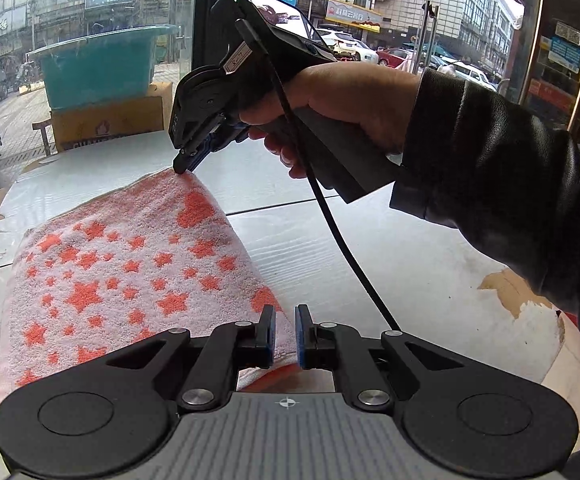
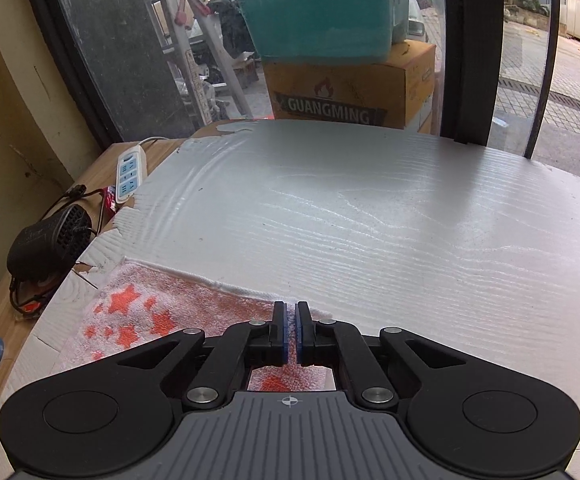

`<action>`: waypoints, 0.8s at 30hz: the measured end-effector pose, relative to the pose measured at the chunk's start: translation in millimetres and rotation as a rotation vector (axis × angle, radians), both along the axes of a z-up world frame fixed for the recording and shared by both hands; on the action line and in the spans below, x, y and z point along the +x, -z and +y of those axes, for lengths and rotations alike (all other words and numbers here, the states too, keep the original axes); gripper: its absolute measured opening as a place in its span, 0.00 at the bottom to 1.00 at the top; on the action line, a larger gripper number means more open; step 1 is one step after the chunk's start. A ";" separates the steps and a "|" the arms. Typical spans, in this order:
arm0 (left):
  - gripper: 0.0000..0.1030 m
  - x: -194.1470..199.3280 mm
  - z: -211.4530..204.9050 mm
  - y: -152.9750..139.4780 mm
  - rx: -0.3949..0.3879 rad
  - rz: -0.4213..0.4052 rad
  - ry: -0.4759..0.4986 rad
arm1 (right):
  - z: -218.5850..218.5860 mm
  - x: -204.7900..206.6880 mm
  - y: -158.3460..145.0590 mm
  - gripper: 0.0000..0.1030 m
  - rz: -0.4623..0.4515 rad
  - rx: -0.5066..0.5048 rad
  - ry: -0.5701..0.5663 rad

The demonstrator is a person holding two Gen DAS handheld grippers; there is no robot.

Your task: Fold towel

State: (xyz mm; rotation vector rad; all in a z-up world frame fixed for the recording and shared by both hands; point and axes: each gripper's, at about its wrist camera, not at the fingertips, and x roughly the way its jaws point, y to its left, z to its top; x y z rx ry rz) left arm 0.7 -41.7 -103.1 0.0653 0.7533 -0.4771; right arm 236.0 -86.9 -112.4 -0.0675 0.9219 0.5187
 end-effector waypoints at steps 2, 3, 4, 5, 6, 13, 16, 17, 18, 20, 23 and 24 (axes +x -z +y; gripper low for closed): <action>0.10 3.1 -5.6 10.7 0.020 0.029 0.012 | 1.1 1.8 11.0 0.04 0.002 -0.046 0.006; 0.10 3.5 -6.6 13.7 0.026 0.041 0.023 | 1.8 2.6 15.8 0.04 0.001 -0.068 0.008; 0.10 3.2 -7.4 17.6 0.033 0.053 0.031 | 2.0 2.7 19.3 0.04 -0.001 -0.084 0.009; 0.11 3.0 -8.3 21.5 0.040 0.066 0.039 | 1.3 1.6 20.1 0.04 -0.008 -0.086 0.006; 0.11 2.4 -9.1 25.0 0.047 0.076 0.047 | 0.5 0.6 20.6 0.08 -0.013 -0.090 0.002; 0.24 -17.9 30.0 9.9 0.052 0.007 -0.016 | -3.6 -31.2 5.9 0.34 -0.138 -0.195 -0.040; 0.29 -23.4 57.3 3.6 0.085 -0.011 -0.108 | -3.3 -48.5 1.7 0.35 -0.137 -0.201 -0.103; 0.29 -24.3 69.1 3.1 0.097 -0.012 -0.141 | -2.8 -54.9 1.4 0.35 -0.127 -0.199 -0.131; 0.29 -23.1 72.6 2.4 0.104 -0.013 -0.157 | -2.5 -62.6 2.0 0.35 -0.114 -0.193 -0.164; 0.32 -23.0 87.8 2.3 0.138 -0.017 -0.209 | -2.9 -77.3 5.1 0.35 -0.070 -0.172 -0.225; 0.42 -27.1 106.6 2.6 0.188 -0.023 -0.259 | -6.0 -97.1 9.6 0.35 -0.010 -0.139 -0.269; 0.42 -30.1 112.0 2.8 0.214 -0.029 -0.272 | -7.7 -103.2 9.6 0.35 -0.003 -0.131 -0.273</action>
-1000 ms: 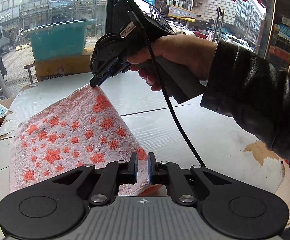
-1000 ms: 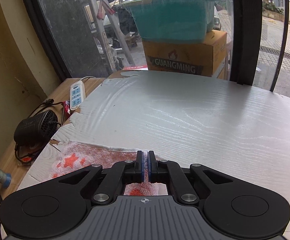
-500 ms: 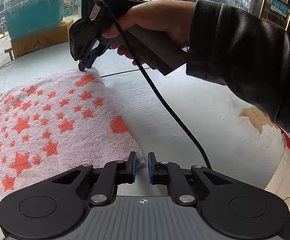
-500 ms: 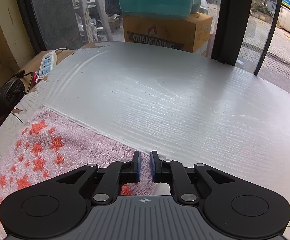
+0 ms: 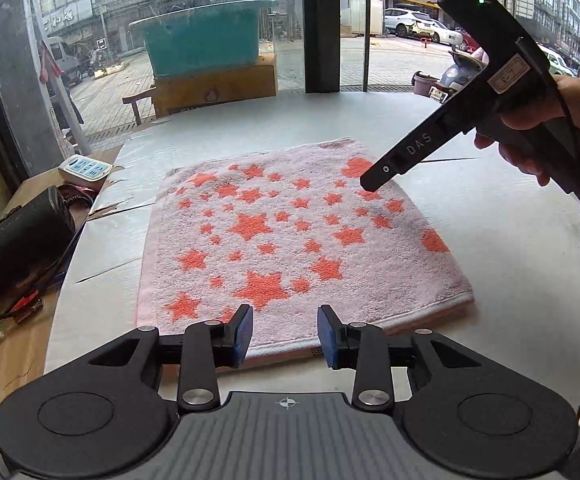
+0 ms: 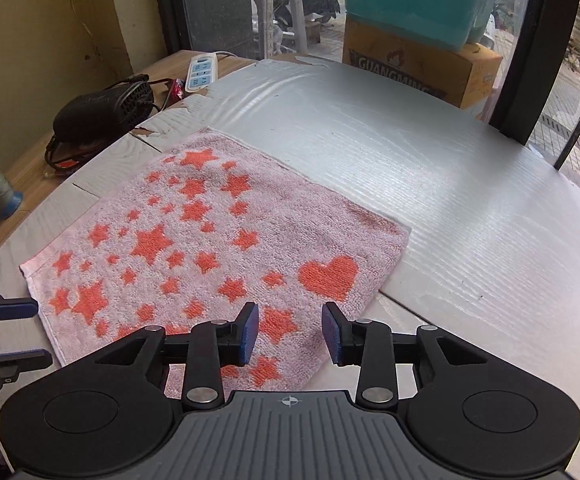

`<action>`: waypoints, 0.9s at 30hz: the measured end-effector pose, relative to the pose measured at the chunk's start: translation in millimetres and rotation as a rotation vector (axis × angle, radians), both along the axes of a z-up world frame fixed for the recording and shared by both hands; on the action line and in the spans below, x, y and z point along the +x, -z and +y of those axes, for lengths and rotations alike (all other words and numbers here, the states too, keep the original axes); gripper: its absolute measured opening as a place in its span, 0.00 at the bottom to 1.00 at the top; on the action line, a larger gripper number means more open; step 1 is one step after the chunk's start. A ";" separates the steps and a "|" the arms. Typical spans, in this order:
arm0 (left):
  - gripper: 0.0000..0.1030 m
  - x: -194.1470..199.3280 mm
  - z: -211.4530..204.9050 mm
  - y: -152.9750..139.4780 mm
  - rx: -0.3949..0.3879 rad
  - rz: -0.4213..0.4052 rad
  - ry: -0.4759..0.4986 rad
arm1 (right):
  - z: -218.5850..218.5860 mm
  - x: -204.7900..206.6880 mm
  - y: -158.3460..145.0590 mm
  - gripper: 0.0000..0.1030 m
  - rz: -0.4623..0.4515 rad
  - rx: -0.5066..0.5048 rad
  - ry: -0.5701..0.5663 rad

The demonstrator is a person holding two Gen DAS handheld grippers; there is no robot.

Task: Fold towel
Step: 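Move both open grippers to the edge of the folded towel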

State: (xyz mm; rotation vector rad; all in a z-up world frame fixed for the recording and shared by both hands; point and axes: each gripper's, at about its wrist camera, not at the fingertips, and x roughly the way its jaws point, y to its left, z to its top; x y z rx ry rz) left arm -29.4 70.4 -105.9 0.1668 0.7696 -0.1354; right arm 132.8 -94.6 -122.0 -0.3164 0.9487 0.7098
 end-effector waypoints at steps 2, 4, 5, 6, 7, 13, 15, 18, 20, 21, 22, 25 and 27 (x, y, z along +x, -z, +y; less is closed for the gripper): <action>0.43 -5.9 6.8 0.7 0.057 -0.009 -0.016 | -4.4 -10.9 -1.7 0.35 0.007 0.012 -0.005; 0.43 -10.8 13.2 3.3 0.121 -0.012 -0.011 | -10.8 -19.8 -4.6 0.35 0.020 0.026 -0.007; 0.44 -13.4 16.5 5.0 0.155 -0.012 -0.004 | -15.3 -24.3 -5.2 0.35 0.034 0.033 -0.008; 0.44 -15.9 19.4 6.6 0.188 -0.013 0.004 | -19.5 -28.4 -5.5 0.35 0.048 0.039 -0.009; 0.45 -17.0 19.9 8.5 0.213 -0.012 0.016 | -23.4 -32.2 -4.4 0.35 0.064 0.044 -0.005; 0.45 -15.7 12.4 19.5 0.349 -0.019 0.095 | -43.0 -52.6 3.0 0.35 0.118 0.043 0.028; 0.45 -14.4 10.6 19.6 0.351 -0.023 0.120 | -47.8 -56.0 3.8 0.35 0.121 0.049 0.042; 0.45 -12.9 7.4 20.8 0.370 -0.030 0.140 | -51.5 -60.3 5.0 0.36 0.136 0.067 0.040; 0.45 -10.8 7.8 21.2 0.368 -0.027 0.135 | -50.3 -65.7 2.8 0.36 0.122 0.076 0.025; 0.45 -9.9 8.7 21.1 0.361 -0.026 0.130 | -47.8 -68.9 0.0 0.36 0.103 0.085 0.010; 0.45 -8.5 10.9 19.9 0.340 -0.023 0.119 | -44.1 -72.1 -3.5 0.36 0.083 0.096 -0.011; 0.49 -2.7 19.3 15.5 0.249 -0.003 0.073 | -25.7 -77.8 -11.7 0.36 0.042 0.124 -0.073; 0.50 2.6 26.4 11.9 0.163 0.011 0.028 | -10.0 -75.2 -14.6 0.36 0.012 0.131 -0.085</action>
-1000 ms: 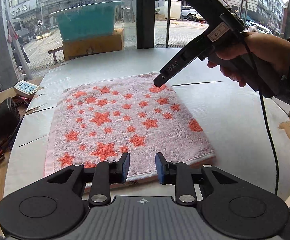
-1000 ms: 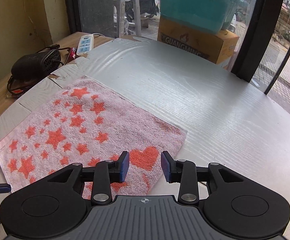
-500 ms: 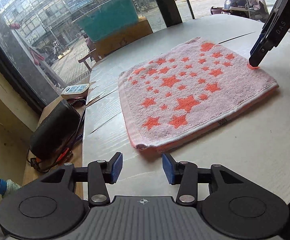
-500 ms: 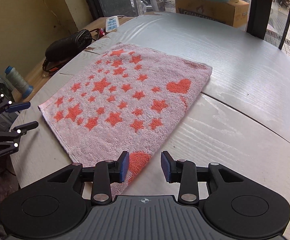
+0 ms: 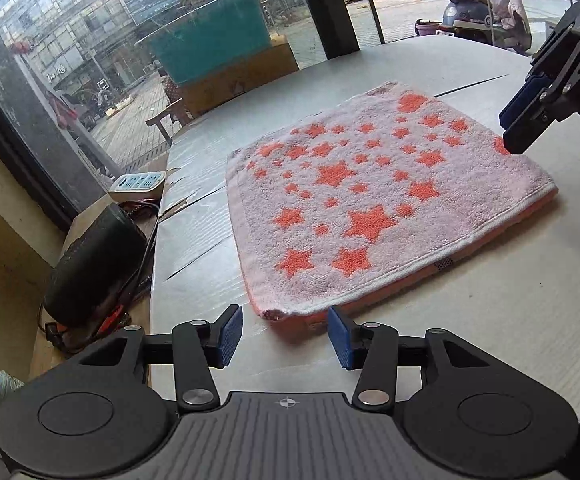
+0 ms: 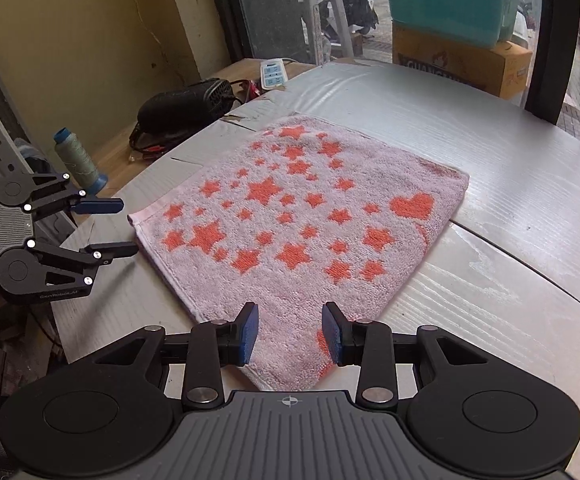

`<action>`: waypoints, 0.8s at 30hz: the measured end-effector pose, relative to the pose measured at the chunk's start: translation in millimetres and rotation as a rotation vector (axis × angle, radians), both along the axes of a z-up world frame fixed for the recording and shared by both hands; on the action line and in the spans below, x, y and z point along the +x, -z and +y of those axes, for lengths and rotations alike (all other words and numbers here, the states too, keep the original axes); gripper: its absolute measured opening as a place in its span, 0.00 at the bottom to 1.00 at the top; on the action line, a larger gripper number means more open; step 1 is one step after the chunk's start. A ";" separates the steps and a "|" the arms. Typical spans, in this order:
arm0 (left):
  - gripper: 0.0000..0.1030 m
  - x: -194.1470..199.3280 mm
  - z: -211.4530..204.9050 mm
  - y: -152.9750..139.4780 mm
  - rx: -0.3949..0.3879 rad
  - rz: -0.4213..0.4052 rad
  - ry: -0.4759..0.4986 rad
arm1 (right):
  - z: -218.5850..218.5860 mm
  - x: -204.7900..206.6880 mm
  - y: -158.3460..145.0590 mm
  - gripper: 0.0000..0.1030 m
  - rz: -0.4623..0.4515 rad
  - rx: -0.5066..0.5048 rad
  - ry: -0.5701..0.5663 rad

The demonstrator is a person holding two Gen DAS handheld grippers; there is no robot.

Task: Fold towel
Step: 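Move both open grippers to the edge of the folded towel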

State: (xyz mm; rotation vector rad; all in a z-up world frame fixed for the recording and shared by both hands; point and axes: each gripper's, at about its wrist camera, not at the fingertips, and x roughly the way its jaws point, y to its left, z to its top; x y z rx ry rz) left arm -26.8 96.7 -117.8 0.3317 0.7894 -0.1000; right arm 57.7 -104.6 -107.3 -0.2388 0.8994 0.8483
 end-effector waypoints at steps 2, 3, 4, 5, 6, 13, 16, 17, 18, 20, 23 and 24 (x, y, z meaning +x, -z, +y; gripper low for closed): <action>0.52 8.4 9.7 -3.7 -0.102 0.018 -0.074 | 17.0 13.1 -3.3 0.36 -0.044 0.012 0.031; 0.52 10.8 13.4 -4.6 -0.136 0.025 -0.105 | 25.9 22.3 -5.2 0.36 -0.064 0.020 0.050; 0.52 13.2 18.0 -4.7 -0.175 0.037 -0.142 | 36.9 33.9 -7.4 0.36 -0.079 0.030 0.071; 0.52 15.6 22.5 -4.8 -0.215 0.049 -0.179 | 51.3 49.6 -9.7 0.36 -0.082 0.043 0.092; 0.52 18.0 26.9 -4.9 -0.254 0.061 -0.215 | 65.2 63.7 -11.0 0.36 -0.073 0.054 0.103; 0.52 28.5 37.4 -1.5 -0.369 0.112 -0.312 | 175.6 152.6 6.3 0.36 0.055 0.016 0.172; 0.52 29.3 38.7 -1.3 -0.381 0.121 -0.323 | 203.5 176.4 22.2 0.36 0.090 -0.016 0.198; 0.52 29.3 39.4 -1.2 -0.384 0.123 -0.323 | 209.8 182.4 26.9 0.36 0.101 -0.020 0.199; 0.52 29.5 40.1 -1.0 -0.384 0.124 -0.325 | 214.9 187.6 31.0 0.36 0.106 -0.024 0.199; 0.52 29.5 40.8 0.3 -0.382 0.128 -0.324 | 220.3 193.5 35.7 0.36 0.092 -0.028 0.189; 0.52 30.3 41.5 3.2 -0.397 0.142 -0.324 | 224.7 195.8 38.2 0.36 0.072 -0.043 0.164; 0.52 30.2 41.2 3.2 -0.397 0.138 -0.326 | 225.4 196.0 38.8 0.35 0.068 -0.047 0.155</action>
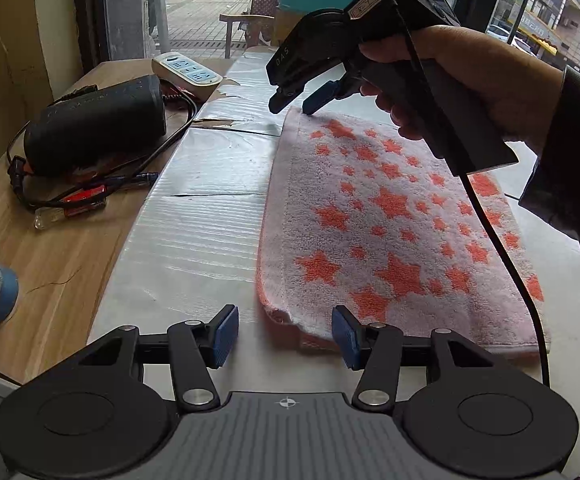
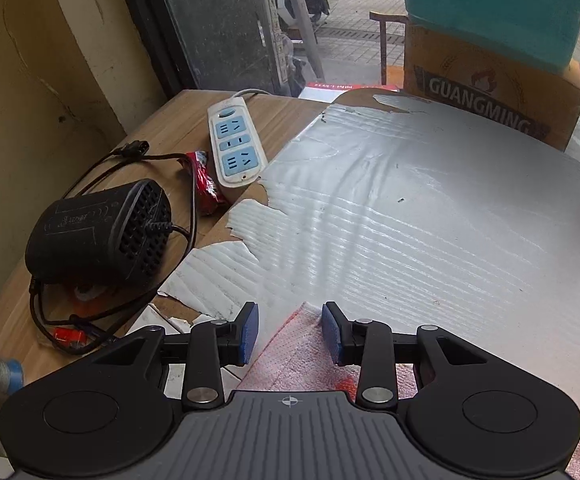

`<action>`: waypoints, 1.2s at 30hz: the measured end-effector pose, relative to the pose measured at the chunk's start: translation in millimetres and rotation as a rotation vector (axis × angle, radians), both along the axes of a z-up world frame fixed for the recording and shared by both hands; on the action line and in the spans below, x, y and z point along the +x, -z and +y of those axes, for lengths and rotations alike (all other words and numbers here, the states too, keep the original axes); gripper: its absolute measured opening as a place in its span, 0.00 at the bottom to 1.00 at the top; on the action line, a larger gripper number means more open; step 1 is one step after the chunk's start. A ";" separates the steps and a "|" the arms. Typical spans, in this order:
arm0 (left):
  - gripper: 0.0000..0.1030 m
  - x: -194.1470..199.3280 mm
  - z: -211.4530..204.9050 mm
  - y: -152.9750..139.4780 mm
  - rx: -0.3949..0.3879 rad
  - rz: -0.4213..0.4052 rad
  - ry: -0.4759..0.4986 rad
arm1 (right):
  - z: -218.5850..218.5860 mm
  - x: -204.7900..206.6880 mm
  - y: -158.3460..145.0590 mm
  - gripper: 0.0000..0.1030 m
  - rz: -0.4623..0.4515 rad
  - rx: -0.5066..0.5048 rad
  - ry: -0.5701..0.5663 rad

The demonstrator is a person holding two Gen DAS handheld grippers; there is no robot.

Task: Fold towel
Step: 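Move both open grippers to the edge of the folded towel, then grasp the folded towel edge with both grippers and lift it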

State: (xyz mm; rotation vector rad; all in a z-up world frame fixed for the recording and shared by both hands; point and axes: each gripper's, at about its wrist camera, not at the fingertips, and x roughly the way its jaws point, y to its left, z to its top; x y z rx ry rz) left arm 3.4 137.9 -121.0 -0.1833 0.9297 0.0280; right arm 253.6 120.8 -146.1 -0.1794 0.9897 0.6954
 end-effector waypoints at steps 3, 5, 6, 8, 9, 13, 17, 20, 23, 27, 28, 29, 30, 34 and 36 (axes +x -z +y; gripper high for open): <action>0.52 0.8 0.6 -0.2 -0.016 -0.005 -0.008 | 0.9 -0.5 0.1 0.35 -0.004 -0.002 -0.015; 0.49 0.5 0.3 -0.5 -0.018 -0.006 -0.013 | 2.8 -2.4 0.1 0.35 -0.015 -0.013 -0.036; 0.38 0.0 -0.1 -0.6 -0.018 -0.008 -0.015 | 4.1 -4.0 0.0 0.35 -0.024 -0.022 -0.049; 0.22 -0.3 -0.3 -0.6 -0.026 -0.011 -0.016 | 8.3 -9.9 0.4 0.35 -0.059 -0.052 -0.077; 0.20 -0.1 -0.3 -0.5 -0.033 -0.010 -0.016 | 10.3 -12.9 1.0 0.32 -0.078 -0.068 -0.089; 0.08 0.7 -2.0 -0.4 -0.036 -0.018 -0.019 | 13.4 -20.7 4.3 0.11 -0.160 -0.131 -0.109; 0.07 1.5 -5.6 -4.8 -0.020 -0.032 -0.028 | 3.5 -14.7 3.7 0.05 -0.127 -0.077 -0.094; 0.07 -1.8 -8.9 -14.4 -0.009 -0.064 -0.026 | -7.7 -13.6 -2.4 0.04 -0.107 -0.013 -0.079; 0.07 -5.9 -15.7 -25.0 0.006 -0.095 -0.012 | -21.9 -15.3 -16.4 0.04 -0.099 0.053 -0.069; 0.07 -12.6 -33.8 -40.3 0.017 -0.136 0.031 | -52.4 -21.9 -43.5 0.04 -0.115 0.137 -0.053; 0.07 -14.1 -39.9 -44.0 0.019 -0.146 0.046 | -62.0 -23.6 -50.0 0.04 -0.119 0.160 -0.045; 0.07 -15.5 -46.5 -47.6 0.020 -0.156 0.063 | -75.8 -25.9 -58.5 0.04 -0.128 0.189 -0.033; 0.07 -16.6 -57.6 -51.7 0.021 -0.167 0.090 | -88.4 -28.0 -65.8 0.04 -0.136 0.213 -0.021; 0.07 -20.9 -102.1 -67.9 0.023 -0.210 0.197 | -153.9 -40.2 -93.7 0.05 -0.175 0.315 0.047; 0.07 -22.2 -122.1 -73.4 0.024 -0.228 0.244 | -191.2 -49.3 -105.2 0.05 -0.200 0.350 0.086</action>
